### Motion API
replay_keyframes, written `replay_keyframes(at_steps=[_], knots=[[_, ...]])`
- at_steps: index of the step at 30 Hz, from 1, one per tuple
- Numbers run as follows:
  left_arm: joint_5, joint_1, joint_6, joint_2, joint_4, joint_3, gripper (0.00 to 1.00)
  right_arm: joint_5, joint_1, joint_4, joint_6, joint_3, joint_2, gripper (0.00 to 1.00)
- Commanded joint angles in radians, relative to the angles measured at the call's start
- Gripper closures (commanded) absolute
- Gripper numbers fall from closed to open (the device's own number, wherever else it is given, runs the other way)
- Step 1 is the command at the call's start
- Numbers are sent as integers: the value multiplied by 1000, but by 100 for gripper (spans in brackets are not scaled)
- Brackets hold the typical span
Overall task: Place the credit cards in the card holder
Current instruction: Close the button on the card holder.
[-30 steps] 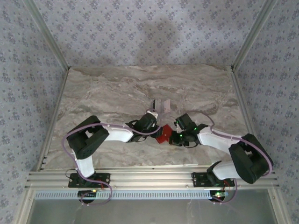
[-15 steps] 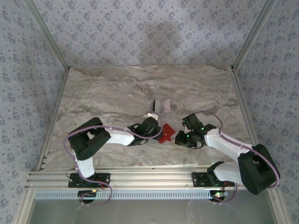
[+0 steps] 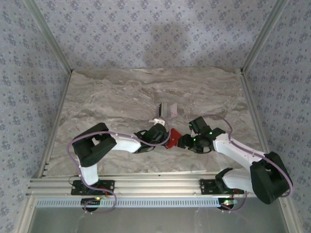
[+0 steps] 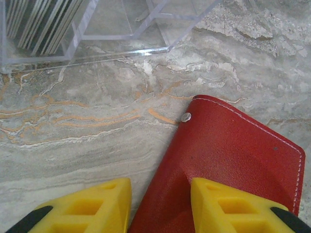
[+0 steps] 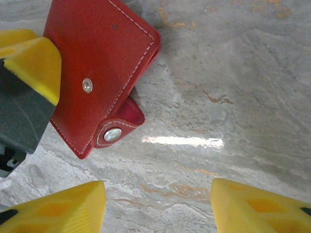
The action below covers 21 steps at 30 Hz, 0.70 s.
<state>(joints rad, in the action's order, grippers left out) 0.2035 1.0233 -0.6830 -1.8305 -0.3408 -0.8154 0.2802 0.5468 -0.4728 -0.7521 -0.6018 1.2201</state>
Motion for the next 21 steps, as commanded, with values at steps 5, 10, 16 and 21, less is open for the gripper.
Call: replay_keyframes(at_steps=[5, 10, 16, 21], knots=[[-75, 34, -19, -92, 149, 15, 63, -51, 25, -19, -34, -119, 157, 37], [-71, 34, -20, -75, 142, 30, 63, -116, 52, -5, -50, -154, 219, 47], [-72, 45, -18, -32, 150, 58, 63, -189, 64, -16, -4, -188, 268, 79], [-68, 63, -33, -1, 141, 91, 63, -180, 52, -9, 75, -196, 256, 90]])
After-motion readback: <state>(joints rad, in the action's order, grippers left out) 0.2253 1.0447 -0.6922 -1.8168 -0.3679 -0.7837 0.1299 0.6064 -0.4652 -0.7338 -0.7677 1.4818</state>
